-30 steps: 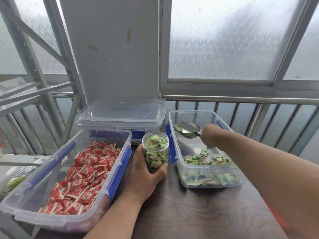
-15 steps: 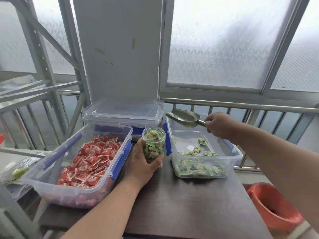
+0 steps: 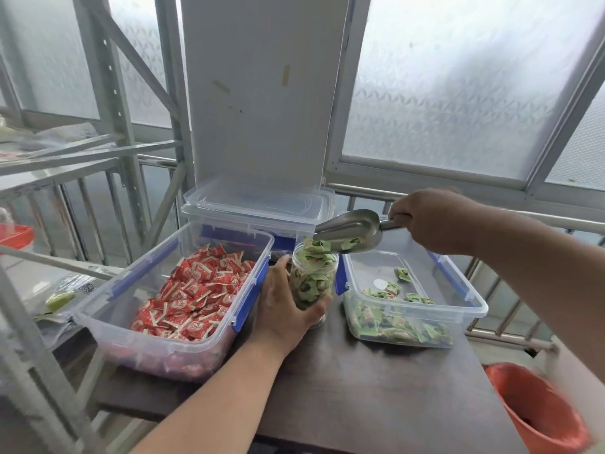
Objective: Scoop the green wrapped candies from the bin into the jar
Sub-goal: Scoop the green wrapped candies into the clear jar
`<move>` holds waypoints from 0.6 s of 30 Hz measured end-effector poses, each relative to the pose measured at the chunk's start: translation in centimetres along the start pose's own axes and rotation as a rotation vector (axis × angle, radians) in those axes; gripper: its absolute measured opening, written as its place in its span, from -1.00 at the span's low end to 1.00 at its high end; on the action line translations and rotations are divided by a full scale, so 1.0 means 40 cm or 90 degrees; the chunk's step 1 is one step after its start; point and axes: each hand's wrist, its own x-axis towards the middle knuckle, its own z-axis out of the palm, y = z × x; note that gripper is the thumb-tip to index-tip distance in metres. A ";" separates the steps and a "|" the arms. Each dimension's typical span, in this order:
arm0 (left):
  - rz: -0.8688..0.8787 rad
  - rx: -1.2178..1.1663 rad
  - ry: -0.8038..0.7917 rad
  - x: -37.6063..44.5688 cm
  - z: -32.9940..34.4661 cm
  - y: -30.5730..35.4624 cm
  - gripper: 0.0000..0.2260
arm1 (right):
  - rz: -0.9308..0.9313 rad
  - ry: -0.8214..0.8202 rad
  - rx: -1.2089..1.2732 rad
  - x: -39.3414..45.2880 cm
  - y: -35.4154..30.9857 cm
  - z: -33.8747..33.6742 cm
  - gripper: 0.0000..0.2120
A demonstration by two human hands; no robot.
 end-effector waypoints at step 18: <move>0.380 0.191 0.110 0.039 -0.009 0.039 -0.31 | 0.000 -0.044 -0.119 -0.027 -0.087 -0.151 -0.66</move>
